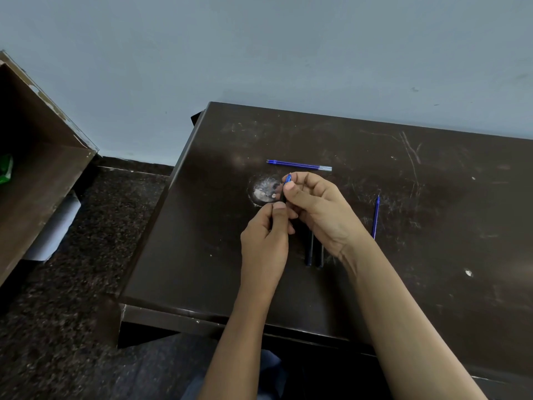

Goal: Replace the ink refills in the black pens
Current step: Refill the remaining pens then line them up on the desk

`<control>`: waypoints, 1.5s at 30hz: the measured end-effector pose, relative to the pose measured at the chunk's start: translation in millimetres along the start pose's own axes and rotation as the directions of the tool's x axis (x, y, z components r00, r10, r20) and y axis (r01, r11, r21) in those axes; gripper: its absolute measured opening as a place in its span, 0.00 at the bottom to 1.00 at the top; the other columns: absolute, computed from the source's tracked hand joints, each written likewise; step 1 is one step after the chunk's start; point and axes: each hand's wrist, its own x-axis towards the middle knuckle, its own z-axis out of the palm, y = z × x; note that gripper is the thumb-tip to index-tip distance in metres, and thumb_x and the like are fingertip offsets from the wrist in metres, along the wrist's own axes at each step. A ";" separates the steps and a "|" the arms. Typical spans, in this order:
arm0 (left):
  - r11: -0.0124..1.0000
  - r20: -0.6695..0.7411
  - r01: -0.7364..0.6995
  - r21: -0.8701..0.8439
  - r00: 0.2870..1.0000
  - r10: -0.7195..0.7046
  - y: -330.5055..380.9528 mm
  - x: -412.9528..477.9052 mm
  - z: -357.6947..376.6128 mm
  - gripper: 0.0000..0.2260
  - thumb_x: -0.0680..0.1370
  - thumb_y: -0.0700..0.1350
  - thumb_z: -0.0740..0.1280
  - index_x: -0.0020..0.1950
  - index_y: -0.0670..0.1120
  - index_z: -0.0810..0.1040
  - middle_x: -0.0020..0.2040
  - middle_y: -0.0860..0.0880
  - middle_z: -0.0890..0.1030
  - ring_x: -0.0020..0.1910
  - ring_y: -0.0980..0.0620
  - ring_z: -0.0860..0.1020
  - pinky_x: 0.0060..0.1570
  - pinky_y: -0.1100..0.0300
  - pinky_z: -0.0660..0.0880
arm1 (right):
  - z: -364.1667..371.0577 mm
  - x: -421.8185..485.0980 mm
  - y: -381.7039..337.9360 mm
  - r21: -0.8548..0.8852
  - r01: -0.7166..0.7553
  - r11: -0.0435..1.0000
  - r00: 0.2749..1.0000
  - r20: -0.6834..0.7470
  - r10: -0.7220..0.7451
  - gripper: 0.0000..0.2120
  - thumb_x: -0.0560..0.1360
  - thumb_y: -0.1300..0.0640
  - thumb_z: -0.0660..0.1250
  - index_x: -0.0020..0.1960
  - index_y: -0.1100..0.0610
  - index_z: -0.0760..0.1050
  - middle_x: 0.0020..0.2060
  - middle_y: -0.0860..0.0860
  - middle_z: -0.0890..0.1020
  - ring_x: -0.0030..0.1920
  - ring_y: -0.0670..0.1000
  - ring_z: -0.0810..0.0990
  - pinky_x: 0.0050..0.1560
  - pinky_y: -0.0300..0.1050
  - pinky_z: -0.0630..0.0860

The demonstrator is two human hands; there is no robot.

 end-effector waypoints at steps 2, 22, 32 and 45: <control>1.000 -0.004 0.001 -0.003 1.000 -0.001 -0.3 0.3 0.3 0.15 0.81 0.51 0.58 0.40 0.50 0.79 0.31 0.55 0.75 0.32 0.59 0.71 0.36 0.61 0.68 | -0.2 0.8 2.3 -0.050 0.011 0.999 1.000 -0.027 -0.012 0.10 0.75 0.61 0.68 0.54 0.63 0.73 0.33 0.53 0.77 0.30 0.50 0.71 0.31 0.46 0.71; 1.000 -0.002 0.009 -0.011 1.000 -0.009 1.6 0.4 0.0 0.15 0.81 0.51 0.59 0.37 0.51 0.78 0.30 0.56 0.74 0.31 0.61 0.71 0.36 0.63 0.68 | 4.0 -2.6 -2.3 0.001 -0.006 1.000 1.000 -0.002 0.006 0.08 0.76 0.66 0.65 0.55 0.65 0.74 0.32 0.53 0.78 0.28 0.48 0.71 0.28 0.44 0.71; 0.999 0.023 0.002 -0.038 1.000 -0.001 4.7 -0.9 0.1 0.13 0.82 0.48 0.57 0.41 0.53 0.77 0.26 0.55 0.71 0.27 0.60 0.68 0.39 0.58 0.74 | 2.2 0.5 -8.7 0.201 0.079 0.976 0.991 -0.126 -0.054 0.13 0.79 0.70 0.55 0.55 0.60 0.75 0.42 0.52 0.83 0.37 0.45 0.79 0.39 0.39 0.76; 0.992 -0.255 0.036 -0.125 0.965 -0.067 -0.6 5.6 -5.9 0.12 0.81 0.45 0.58 0.44 0.54 0.78 0.32 0.55 0.78 0.34 0.62 0.75 0.39 0.59 0.70 | -17.7 1.6 -6.6 -0.705 0.261 0.659 0.869 -0.126 -0.479 0.13 0.75 0.68 0.64 0.53 0.55 0.82 0.48 0.46 0.82 0.49 0.42 0.79 0.54 0.33 0.73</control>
